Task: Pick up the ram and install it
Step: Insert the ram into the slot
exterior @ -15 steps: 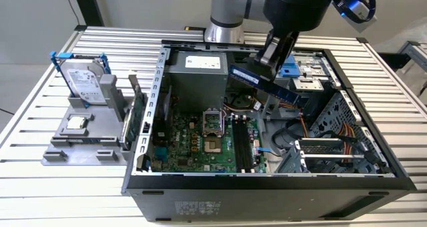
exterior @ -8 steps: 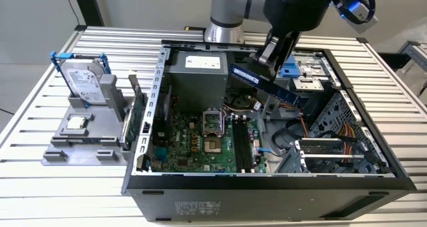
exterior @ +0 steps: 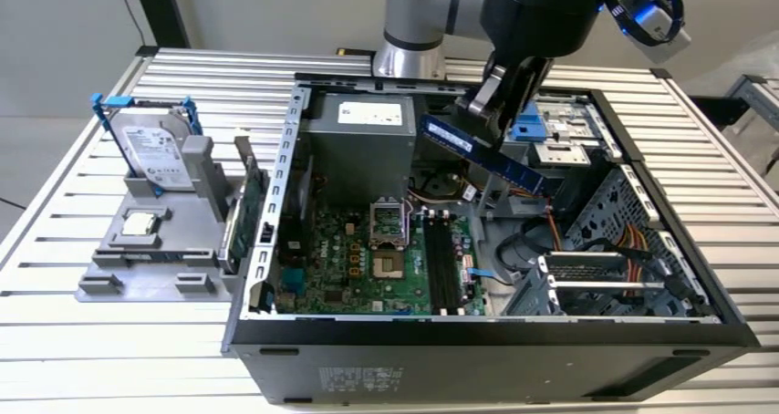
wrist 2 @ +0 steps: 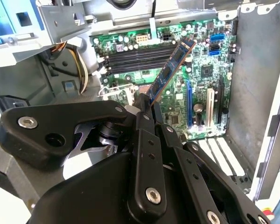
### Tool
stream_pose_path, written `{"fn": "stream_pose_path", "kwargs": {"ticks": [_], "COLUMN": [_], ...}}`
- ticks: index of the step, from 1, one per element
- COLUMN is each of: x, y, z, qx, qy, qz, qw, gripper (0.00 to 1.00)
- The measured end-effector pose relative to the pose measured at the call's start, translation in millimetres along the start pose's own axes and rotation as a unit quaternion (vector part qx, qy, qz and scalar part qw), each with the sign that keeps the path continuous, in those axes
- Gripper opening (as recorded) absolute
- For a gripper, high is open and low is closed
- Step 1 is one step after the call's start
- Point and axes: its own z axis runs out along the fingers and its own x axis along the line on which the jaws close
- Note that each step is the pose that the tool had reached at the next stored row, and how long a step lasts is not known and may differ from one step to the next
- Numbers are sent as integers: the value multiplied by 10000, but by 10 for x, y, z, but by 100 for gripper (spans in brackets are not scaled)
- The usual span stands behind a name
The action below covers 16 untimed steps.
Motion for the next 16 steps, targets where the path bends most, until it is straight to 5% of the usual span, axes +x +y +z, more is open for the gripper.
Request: {"fn": "stream_pose_path", "kwargs": {"ticks": [16], "x": [0], "y": [0], "z": [0], "qx": [4], "qy": [-4], "qz": [223], "qw": [9998], "gripper": [0]}}
